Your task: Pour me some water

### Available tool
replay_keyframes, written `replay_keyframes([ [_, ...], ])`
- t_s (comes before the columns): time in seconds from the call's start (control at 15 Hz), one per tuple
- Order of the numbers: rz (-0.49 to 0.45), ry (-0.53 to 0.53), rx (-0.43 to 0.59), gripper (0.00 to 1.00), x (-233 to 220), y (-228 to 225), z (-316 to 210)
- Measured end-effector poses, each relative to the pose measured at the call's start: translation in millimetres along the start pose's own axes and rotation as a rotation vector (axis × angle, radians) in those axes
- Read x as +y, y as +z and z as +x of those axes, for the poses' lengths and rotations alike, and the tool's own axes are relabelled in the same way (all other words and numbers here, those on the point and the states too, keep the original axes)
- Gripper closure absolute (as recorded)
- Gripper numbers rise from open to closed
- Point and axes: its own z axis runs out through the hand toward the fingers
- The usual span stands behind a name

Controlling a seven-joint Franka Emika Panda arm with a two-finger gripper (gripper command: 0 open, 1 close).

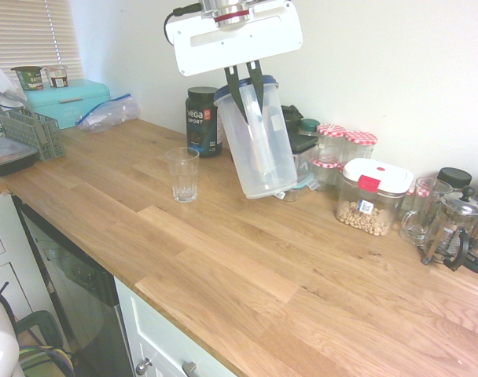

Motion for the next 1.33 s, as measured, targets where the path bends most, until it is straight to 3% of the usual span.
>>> replay_keyframes([
  [0.33, 0.134, 0.241, 0.061, 1.0, 38.7, 31.7, -9.0],
  [0.87, 0.245, 0.616, 0.213, 1.0, 107.7, 110.7, -52.0],
  [1.33, 0.262, 0.696, 0.159, 1.0, 132.2, 161.2, -63.1],
])
